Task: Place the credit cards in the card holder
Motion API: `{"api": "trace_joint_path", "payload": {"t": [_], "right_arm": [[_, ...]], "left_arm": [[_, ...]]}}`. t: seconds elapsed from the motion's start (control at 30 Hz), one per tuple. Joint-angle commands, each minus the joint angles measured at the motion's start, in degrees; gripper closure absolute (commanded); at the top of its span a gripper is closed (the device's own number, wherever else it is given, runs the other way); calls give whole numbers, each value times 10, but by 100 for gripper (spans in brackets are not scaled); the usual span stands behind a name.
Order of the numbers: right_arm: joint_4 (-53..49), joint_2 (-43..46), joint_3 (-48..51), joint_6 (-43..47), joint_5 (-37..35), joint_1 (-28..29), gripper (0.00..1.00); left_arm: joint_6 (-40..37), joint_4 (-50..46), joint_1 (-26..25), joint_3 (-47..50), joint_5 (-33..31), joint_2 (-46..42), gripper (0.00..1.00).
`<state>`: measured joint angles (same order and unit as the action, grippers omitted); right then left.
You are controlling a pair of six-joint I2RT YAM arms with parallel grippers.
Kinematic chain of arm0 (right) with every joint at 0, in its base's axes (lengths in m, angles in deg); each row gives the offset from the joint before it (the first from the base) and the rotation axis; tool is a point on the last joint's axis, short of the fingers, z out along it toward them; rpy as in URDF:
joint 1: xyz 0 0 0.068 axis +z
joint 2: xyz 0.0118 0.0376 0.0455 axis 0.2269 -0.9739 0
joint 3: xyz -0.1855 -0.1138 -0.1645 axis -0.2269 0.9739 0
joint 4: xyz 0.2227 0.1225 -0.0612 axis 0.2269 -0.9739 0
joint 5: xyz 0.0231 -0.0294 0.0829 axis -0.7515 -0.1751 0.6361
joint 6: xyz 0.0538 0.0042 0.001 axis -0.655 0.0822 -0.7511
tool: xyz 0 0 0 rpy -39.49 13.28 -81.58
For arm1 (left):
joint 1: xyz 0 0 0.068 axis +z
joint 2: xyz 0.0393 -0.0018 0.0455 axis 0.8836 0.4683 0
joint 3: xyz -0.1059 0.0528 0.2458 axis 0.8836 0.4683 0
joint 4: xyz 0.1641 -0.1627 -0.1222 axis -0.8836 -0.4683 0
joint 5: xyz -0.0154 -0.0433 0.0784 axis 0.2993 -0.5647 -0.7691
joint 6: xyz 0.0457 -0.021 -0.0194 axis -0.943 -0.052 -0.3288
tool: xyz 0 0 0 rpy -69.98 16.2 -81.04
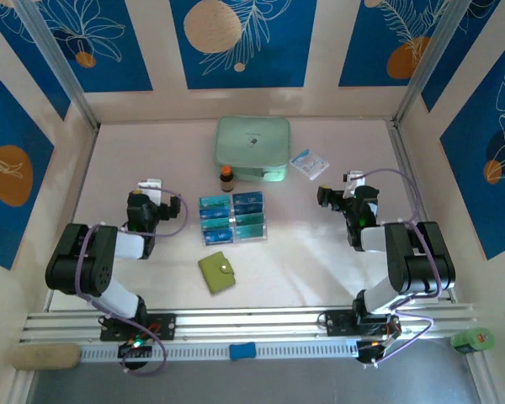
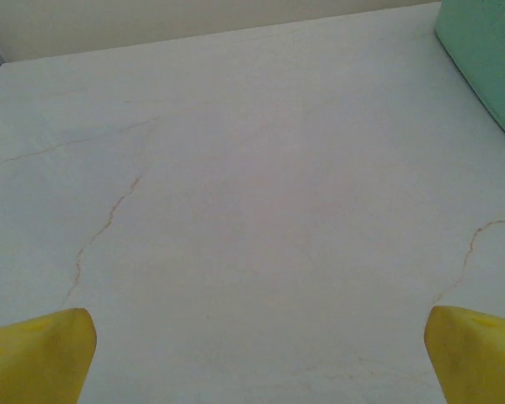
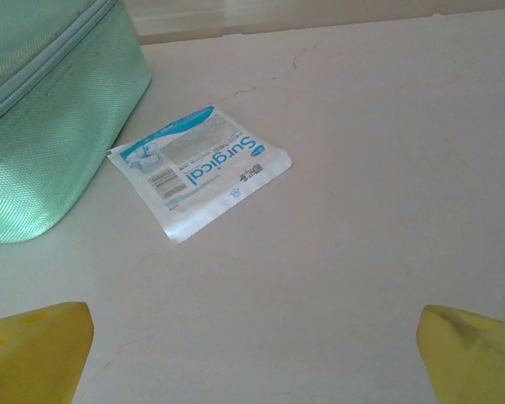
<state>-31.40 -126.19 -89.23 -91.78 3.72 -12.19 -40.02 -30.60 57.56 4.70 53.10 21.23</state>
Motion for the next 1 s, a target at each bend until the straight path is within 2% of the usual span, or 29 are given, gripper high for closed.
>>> {"api": "trace_joint_path", "payload": {"t": [0.0,0.97], "right_arm": [[3,3,-5,5,10,-1,1],[0,3,-8,1,21,-7,1]], "left_arm": [[1,20,4,-2,14,-3,0],[2,16,4,-4,14,-3,0]]}}
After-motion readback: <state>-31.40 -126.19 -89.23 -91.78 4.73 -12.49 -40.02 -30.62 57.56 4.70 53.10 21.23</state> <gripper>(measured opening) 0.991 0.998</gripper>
